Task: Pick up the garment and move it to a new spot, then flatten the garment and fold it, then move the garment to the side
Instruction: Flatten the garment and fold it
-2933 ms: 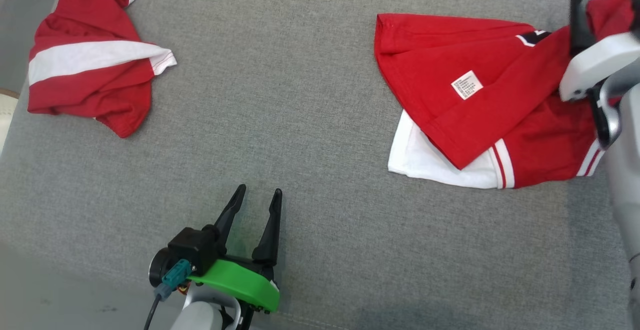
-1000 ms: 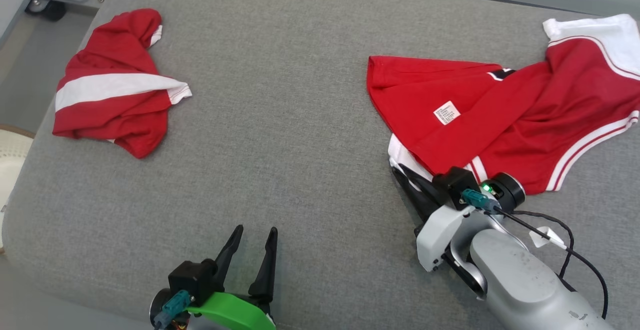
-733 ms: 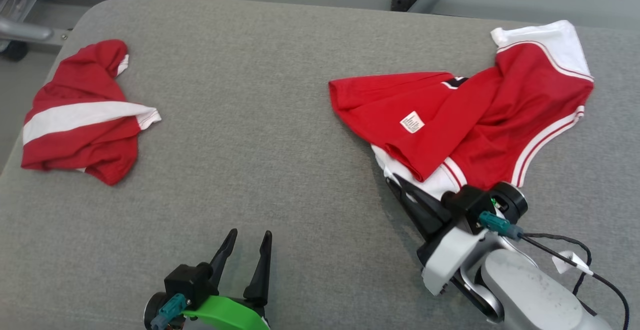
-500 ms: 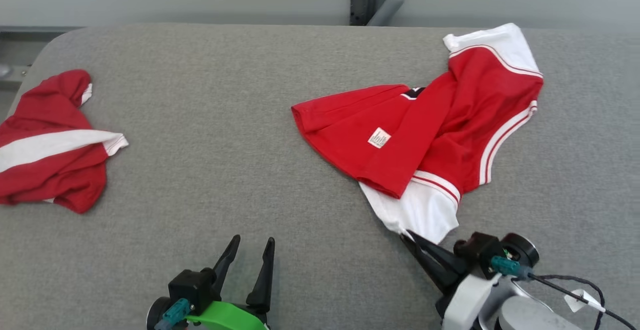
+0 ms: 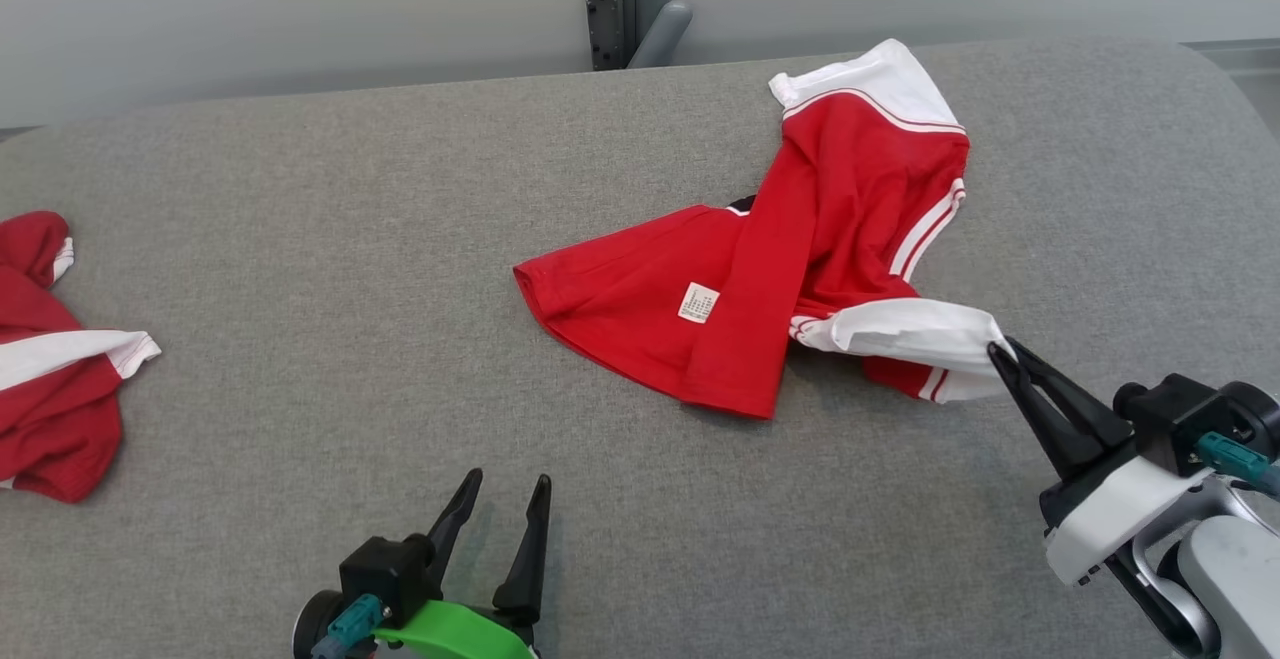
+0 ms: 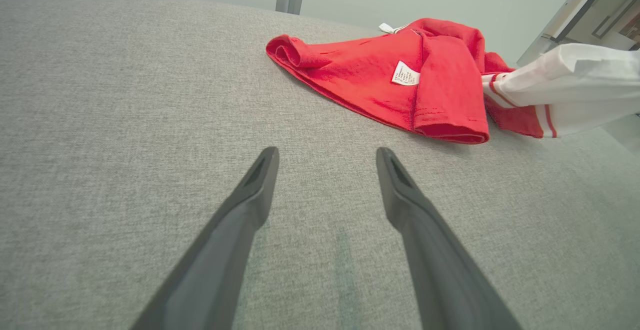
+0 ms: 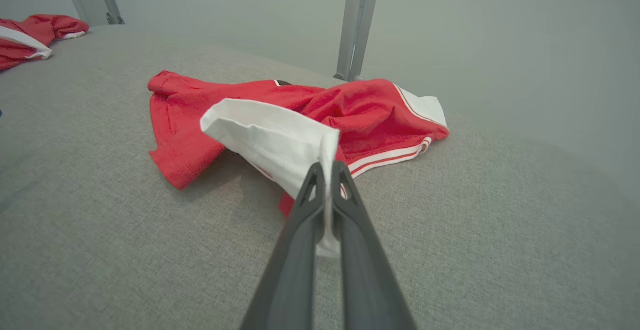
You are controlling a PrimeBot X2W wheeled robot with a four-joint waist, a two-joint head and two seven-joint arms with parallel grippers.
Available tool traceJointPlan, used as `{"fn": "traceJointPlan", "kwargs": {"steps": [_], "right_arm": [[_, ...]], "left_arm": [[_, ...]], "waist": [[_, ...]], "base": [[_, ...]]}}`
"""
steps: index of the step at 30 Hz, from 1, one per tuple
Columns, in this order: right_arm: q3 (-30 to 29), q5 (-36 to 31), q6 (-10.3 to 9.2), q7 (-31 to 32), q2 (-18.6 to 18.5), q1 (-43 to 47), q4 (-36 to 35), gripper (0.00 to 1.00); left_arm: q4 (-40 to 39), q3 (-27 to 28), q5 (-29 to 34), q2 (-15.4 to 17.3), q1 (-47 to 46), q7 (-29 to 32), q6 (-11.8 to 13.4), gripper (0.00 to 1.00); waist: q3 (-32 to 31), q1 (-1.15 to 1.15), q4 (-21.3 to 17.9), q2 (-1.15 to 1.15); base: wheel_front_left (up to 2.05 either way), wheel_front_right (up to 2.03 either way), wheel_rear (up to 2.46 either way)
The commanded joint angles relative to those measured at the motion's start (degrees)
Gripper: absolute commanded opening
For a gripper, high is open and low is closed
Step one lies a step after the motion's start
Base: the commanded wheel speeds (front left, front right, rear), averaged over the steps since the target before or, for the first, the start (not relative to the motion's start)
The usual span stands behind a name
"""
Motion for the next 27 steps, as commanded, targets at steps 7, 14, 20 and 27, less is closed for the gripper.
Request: {"fn": "traceJointPlan", "kwargs": {"steps": [7, 14, 20, 27], "right_arm": [[-3.71, -6.30, -0.06, -0.14, 1.35, 7.27, -8.94, 0.00], [2.18, 1.34, -0.07, 1.30, 1.71, 10.78, -1.59, 1.00], [-4.83, 1.76, -0.06, -0.21, 4.28, 8.27, -4.21, 1.00], [-14.44, -7.45, -0.07, -0.13, 12.51, 9.42, -9.99, 1.00]], "left_arm": [[-0.23, 0.56, 0.53, 0.18, -0.81, -0.03, -0.14, 1.00], [0.21, 0.37, 0.38, 0.18, -0.40, -0.03, -0.14, 1.00], [0.31, 1.13, 1.32, 0.18, -1.39, -0.03, -0.15, 1.00], [-0.86, -4.23, 3.36, 0.18, -6.91, -0.03, -0.15, 1.00]], "waist": [[0.89, 0.00, 1.08, 0.39], [1.46, 0.00, 1.61, 0.39], [1.10, 0.00, 0.16, 0.39], [3.50, 0.00, -1.25, 0.39]], "base": [[0.00, 0.00, 0.00], [0.00, 0.00, 0.00], [0.00, 0.00, 0.00], [0.00, 0.00, 0.00]]}}
